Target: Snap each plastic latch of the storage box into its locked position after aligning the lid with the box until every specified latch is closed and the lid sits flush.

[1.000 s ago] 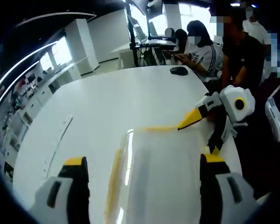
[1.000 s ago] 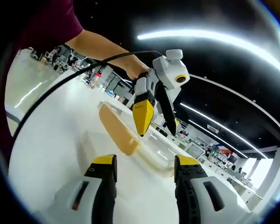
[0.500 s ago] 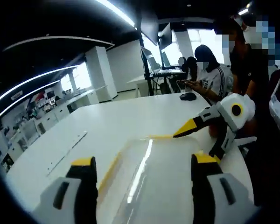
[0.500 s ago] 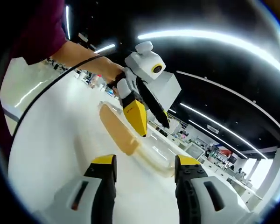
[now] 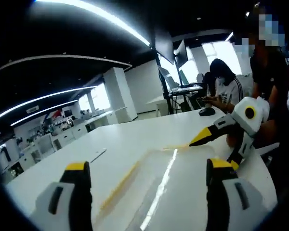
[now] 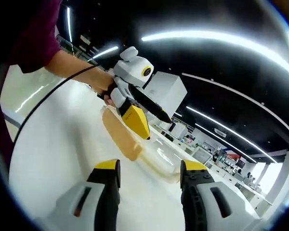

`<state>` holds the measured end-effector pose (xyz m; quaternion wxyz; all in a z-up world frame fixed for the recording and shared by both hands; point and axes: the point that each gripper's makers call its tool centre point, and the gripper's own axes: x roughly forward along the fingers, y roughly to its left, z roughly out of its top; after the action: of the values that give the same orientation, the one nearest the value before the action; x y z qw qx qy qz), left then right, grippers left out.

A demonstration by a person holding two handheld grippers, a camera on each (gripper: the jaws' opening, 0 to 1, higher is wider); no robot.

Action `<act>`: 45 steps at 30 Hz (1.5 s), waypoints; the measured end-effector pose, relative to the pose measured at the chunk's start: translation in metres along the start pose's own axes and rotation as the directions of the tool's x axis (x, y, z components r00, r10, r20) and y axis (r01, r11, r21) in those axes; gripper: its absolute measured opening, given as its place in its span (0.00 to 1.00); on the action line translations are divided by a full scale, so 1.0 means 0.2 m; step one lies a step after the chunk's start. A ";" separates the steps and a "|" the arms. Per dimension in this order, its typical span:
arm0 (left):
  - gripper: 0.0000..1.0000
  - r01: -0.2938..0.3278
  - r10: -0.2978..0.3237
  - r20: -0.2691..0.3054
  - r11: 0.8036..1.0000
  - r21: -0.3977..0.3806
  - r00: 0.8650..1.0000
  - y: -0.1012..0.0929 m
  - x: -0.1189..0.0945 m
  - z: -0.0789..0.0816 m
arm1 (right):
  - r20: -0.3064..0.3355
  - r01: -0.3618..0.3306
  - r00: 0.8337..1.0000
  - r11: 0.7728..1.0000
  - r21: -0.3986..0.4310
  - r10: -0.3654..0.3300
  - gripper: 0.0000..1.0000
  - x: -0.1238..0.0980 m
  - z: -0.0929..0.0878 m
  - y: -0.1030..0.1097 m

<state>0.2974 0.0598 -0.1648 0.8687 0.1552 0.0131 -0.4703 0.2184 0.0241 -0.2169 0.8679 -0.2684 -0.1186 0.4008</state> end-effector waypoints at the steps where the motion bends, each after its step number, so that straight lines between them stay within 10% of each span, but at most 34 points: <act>1: 1.00 -0.010 0.010 -0.005 1.000 0.000 1.000 0.00 -0.01 0.00 | 0.000 0.000 1.000 1.000 0.001 0.000 0.49 0.00 0.00 0.00; 22: 1.00 -0.171 0.164 0.082 0.980 0.099 0.983 -0.02 -0.14 0.06 | -0.008 -0.005 1.000 1.000 0.000 0.005 0.51 -0.01 -0.01 0.00; 29: 1.00 -0.267 0.243 0.139 0.943 0.199 0.960 -0.01 -0.21 0.09 | -0.009 -0.004 1.000 1.000 -0.001 0.004 0.51 -0.01 -0.01 0.00; 45: 1.00 -0.354 0.362 0.280 0.932 -0.081 0.889 0.02 -0.46 0.11 | -0.003 -0.007 1.000 1.000 0.023 0.007 0.52 -0.01 -0.02 0.00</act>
<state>0.2465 0.1298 -0.1273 0.9348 0.0723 -0.1369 -0.3196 0.2191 0.0212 -0.2190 0.8697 -0.2594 -0.1118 0.4047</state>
